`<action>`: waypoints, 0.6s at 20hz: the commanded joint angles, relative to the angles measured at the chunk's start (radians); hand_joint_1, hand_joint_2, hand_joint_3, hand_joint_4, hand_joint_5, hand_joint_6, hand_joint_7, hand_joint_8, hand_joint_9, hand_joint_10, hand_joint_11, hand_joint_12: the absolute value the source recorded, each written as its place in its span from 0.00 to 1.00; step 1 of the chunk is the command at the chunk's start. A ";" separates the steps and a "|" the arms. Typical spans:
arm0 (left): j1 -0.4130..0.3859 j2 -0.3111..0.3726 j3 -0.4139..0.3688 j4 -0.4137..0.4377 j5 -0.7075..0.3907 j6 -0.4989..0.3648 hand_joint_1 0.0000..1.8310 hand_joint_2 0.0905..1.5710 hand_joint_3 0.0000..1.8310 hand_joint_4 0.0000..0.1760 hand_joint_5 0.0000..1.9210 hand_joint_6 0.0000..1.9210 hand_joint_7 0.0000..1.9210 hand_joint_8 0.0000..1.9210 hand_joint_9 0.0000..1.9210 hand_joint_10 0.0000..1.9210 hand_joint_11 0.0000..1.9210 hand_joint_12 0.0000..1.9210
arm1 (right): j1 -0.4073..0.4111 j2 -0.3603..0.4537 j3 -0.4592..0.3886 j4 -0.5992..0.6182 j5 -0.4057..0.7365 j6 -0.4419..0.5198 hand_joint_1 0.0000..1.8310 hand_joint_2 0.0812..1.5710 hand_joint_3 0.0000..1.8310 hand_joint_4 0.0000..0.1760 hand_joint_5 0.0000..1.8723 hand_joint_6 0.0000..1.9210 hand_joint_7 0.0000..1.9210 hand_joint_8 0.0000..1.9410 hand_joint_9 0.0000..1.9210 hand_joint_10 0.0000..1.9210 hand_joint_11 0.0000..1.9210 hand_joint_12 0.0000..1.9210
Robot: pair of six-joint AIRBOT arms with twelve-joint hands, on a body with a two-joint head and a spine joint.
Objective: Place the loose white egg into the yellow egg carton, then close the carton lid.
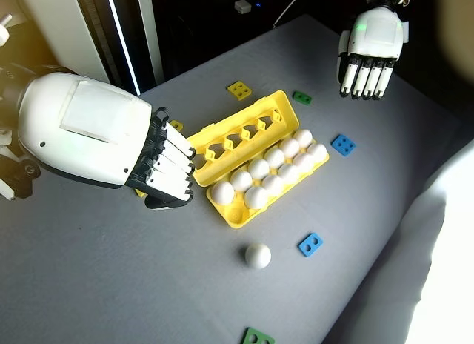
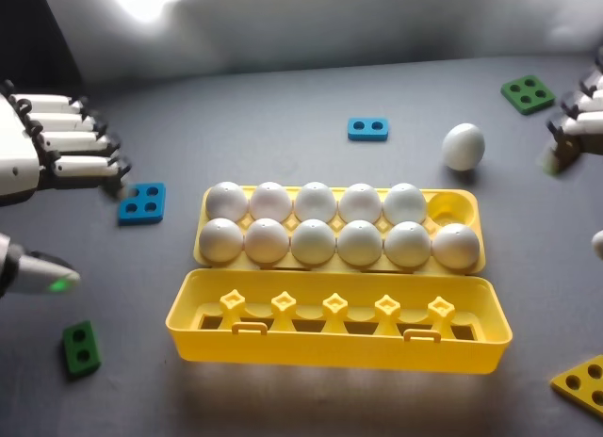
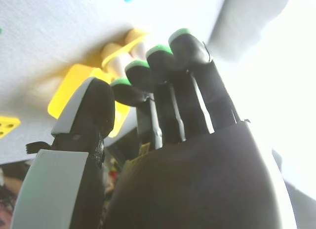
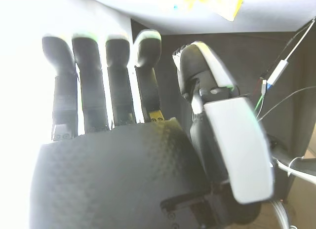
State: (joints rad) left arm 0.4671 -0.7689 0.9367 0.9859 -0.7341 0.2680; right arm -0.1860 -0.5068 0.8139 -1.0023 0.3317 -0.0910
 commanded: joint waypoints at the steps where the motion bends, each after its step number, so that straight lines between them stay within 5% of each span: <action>1: -0.013 0.019 0.010 -0.055 -0.051 0.004 0.00 0.71 0.01 0.00 0.01 0.00 0.00 0.00 0.00 0.00 0.00 0.00 | 0.007 0.012 0.001 0.033 0.052 -0.001 0.00 0.75 0.01 0.00 0.07 0.00 0.06 0.00 0.04 0.00 0.00 0.06; 5: -0.012 0.019 0.013 -0.053 -0.049 0.004 0.00 0.71 0.00 0.00 0.01 0.00 0.00 0.00 0.00 0.00 0.00 0.00 | 0.007 0.012 0.002 0.042 0.040 -0.001 0.00 0.76 0.00 0.00 0.09 0.00 0.09 0.00 0.07 0.00 0.00 0.16; 8: -0.015 0.020 0.016 -0.048 -0.054 0.004 0.00 0.72 0.01 0.00 0.00 0.00 0.00 0.00 0.00 0.00 0.00 0.00 | 0.008 0.012 0.002 0.174 -0.002 -0.111 0.00 0.75 0.00 0.00 0.09 0.00 0.07 0.00 0.05 0.00 0.00 0.12; 12: -0.017 0.019 0.028 -0.024 -0.055 -0.014 0.00 0.72 0.01 0.00 0.01 0.00 0.00 0.00 0.00 0.00 0.00 0.00 | 0.014 0.012 0.002 0.199 -0.003 -0.170 0.00 0.75 0.00 0.00 0.09 0.00 0.07 0.00 0.06 0.00 0.00 0.12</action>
State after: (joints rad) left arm 0.4564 -0.7689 0.9581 1.0264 -0.7330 0.2466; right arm -0.1856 -0.5068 0.8127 -0.8261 0.2573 -0.2722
